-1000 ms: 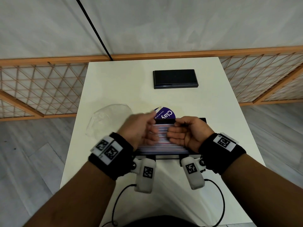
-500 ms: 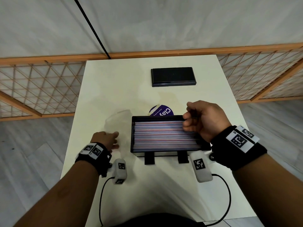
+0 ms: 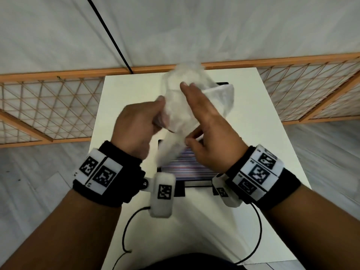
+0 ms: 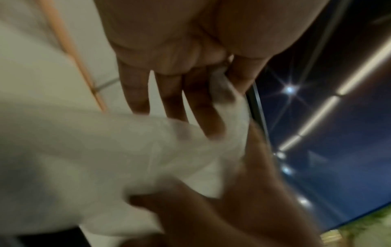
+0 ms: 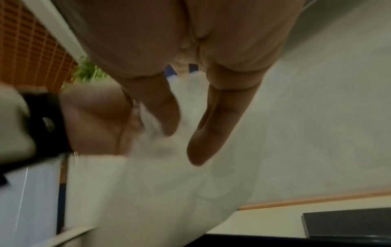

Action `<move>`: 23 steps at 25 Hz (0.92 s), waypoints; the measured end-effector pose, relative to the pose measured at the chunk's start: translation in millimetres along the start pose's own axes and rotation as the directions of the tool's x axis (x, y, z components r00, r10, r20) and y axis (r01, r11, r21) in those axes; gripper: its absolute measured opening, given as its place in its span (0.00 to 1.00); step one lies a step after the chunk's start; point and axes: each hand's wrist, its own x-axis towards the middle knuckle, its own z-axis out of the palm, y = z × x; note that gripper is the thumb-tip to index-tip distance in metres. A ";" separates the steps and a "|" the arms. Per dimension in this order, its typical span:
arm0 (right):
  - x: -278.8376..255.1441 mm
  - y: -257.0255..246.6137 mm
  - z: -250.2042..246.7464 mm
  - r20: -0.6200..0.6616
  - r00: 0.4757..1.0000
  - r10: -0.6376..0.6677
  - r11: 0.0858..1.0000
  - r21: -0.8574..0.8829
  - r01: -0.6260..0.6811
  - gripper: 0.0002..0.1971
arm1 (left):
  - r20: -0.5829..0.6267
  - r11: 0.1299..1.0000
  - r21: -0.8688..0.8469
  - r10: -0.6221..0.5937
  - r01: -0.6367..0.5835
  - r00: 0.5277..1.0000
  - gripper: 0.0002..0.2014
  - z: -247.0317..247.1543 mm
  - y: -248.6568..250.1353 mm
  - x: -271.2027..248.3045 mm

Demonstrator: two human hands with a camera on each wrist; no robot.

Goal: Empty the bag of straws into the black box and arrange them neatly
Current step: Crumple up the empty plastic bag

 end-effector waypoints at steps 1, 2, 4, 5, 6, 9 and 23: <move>1.5 4.3 3.9 0.014 1.000 -0.012 1.000 -0.022 0.012 0.48 | 0.115 0.985 -0.128 -0.097 0.111 0.989 0.13 8.0 1.9 -7.4; 1.3 8.7 7.3 0.006 1.000 -0.015 1.000 -0.021 0.015 0.39 | 0.215 0.950 -0.234 -0.157 0.207 0.964 0.13 13.8 2.6 -14.0; -1.9 15.6 9.3 -0.079 0.997 0.008 0.994 -0.107 -0.017 0.11 | 0.260 0.922 -0.303 -0.161 0.239 0.952 0.11 19.0 -1.1 -20.8; -4.5 17.5 7.6 -0.136 0.990 0.036 0.984 -0.165 -0.058 0.05 | 0.185 0.956 -0.245 -0.119 0.163 0.976 0.07 16.2 -3.5 -19.6; -7.3 20.9 4.4 -0.214 0.975 0.065 0.973 -0.203 -0.109 0.02 | 0.090 0.991 -0.119 -0.056 0.067 0.994 0.04 11.4 -4.3 -17.2; -8.2 28.2 -13.3 -0.491 0.841 0.228 0.940 -0.113 -0.321 0.07 | -0.018 0.981 0.183 0.067 -0.063 0.998 0.12 0.1 -2.9 -19.5; -19.7 -26.1 16.9 0.197 0.958 0.207 0.926 0.276 -0.256 0.10 | 0.116 0.998 0.057 -0.013 0.006 0.993 0.22 10.9 -27.6 -28.6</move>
